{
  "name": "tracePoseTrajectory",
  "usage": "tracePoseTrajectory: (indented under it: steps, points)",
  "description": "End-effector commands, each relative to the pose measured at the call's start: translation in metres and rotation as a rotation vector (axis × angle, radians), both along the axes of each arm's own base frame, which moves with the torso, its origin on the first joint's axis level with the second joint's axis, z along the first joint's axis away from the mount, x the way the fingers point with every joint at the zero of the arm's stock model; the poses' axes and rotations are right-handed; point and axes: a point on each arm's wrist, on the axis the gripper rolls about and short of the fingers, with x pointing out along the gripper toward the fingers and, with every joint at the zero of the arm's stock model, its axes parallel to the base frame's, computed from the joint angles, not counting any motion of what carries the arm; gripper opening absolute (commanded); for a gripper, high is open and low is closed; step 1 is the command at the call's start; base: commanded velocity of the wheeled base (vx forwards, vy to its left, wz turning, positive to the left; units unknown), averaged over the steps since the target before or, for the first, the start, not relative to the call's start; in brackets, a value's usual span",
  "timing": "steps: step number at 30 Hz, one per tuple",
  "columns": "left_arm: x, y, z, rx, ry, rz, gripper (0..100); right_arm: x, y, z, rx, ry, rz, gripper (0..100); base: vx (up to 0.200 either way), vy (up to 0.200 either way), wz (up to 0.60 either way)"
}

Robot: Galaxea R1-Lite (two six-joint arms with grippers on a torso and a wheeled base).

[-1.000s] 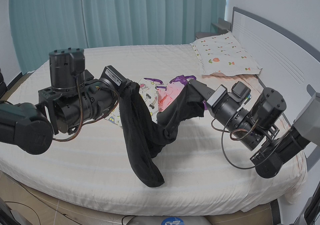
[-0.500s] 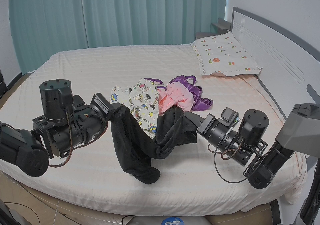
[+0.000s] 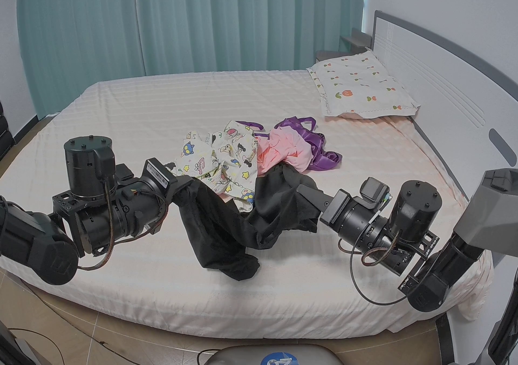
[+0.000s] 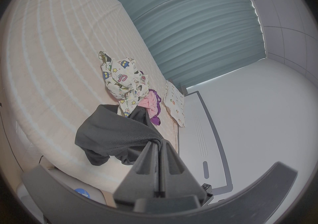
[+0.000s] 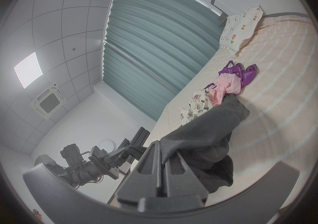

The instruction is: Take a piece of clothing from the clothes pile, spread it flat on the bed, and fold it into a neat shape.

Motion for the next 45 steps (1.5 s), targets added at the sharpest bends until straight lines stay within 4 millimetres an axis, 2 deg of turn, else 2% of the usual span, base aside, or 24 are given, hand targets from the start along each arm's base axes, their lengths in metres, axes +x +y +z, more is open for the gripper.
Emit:
tracePoseTrajectory:
  steps: [1,6,29,45]
  points:
    - [0.002,0.002,-0.003,0.003,0.010,0.008,0,-0.001,0.002,-0.001,0.003,-0.005,0.007,0,0.000,0.000,0.00]
    - [0.002,0.004,-0.003,0.002,0.009,0.005,0,-0.001,0.001,0.001,0.008,-0.011,0.004,0,0.000,0.000,0.00]
    - [0.003,0.022,0.014,-0.020,-0.047,0.073,0,-0.003,0.003,0.004,-0.006,-0.035,-0.012,0,0.000,0.200,0.00]
    - [0.002,0.022,0.018,-0.041,-0.104,0.074,0,-0.003,0.006,0.005,-0.003,-0.044,-0.026,0,0.000,0.200,0.00]
